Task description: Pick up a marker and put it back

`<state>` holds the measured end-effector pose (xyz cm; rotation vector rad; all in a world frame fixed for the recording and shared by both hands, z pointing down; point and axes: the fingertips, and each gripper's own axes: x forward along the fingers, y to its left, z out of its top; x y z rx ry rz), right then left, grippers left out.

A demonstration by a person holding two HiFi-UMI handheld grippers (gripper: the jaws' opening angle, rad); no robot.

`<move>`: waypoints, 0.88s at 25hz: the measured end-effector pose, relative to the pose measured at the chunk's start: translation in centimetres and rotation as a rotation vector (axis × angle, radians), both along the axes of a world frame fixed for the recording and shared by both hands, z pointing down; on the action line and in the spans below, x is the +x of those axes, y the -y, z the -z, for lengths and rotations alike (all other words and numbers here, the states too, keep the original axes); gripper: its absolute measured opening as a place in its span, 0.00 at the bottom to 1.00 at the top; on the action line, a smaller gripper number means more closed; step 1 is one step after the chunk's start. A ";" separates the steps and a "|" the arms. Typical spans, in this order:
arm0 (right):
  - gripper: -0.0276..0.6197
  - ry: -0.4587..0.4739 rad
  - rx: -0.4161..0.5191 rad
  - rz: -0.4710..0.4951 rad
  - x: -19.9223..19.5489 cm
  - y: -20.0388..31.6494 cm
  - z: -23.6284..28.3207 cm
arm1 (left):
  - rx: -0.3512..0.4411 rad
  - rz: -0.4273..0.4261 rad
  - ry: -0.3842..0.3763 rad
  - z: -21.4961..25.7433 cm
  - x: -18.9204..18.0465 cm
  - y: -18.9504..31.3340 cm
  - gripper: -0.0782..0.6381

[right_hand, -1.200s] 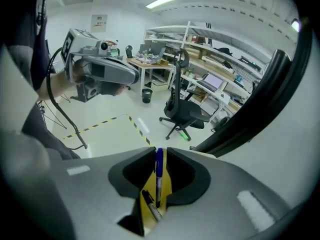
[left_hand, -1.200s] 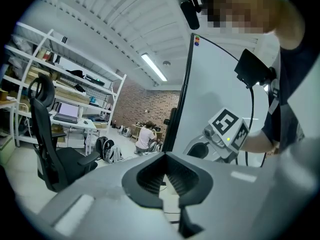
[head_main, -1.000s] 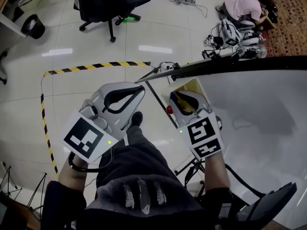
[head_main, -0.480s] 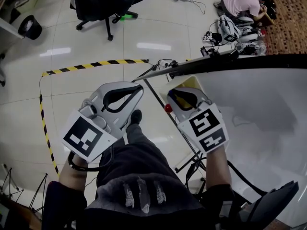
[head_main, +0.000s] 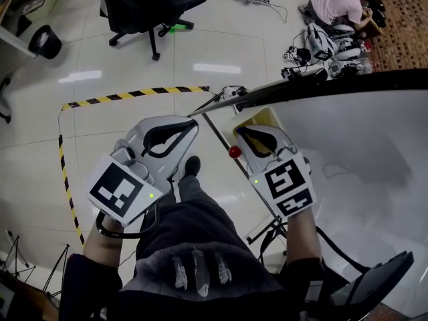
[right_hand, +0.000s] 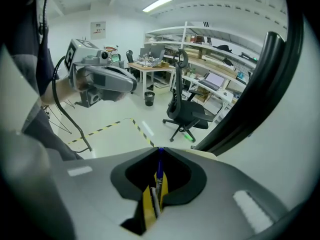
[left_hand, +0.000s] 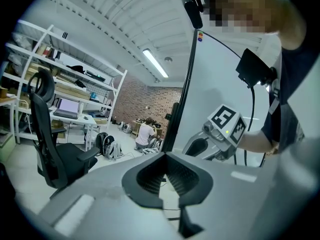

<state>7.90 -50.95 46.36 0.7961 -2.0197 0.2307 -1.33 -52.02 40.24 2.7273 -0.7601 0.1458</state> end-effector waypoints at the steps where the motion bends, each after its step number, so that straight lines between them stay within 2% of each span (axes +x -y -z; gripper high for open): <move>1: 0.09 0.002 0.014 0.001 0.0 0.1 0.1 | 0.001 -0.001 0.001 0.1 0.1 -0.1 0.12; 12: 0.09 0.175 0.244 -0.027 -0.7 1.8 6.0 | -0.010 -0.004 0.020 -0.2 0.6 -0.1 0.12; 17: 0.09 0.310 0.337 -0.087 -0.7 1.1 10.0 | -0.005 -0.023 0.020 0.1 1.3 -0.2 0.12; 22: 0.09 0.364 0.414 -0.120 -0.3 0.4 13.3 | 0.019 -0.050 0.019 1.1 2.2 -0.5 0.12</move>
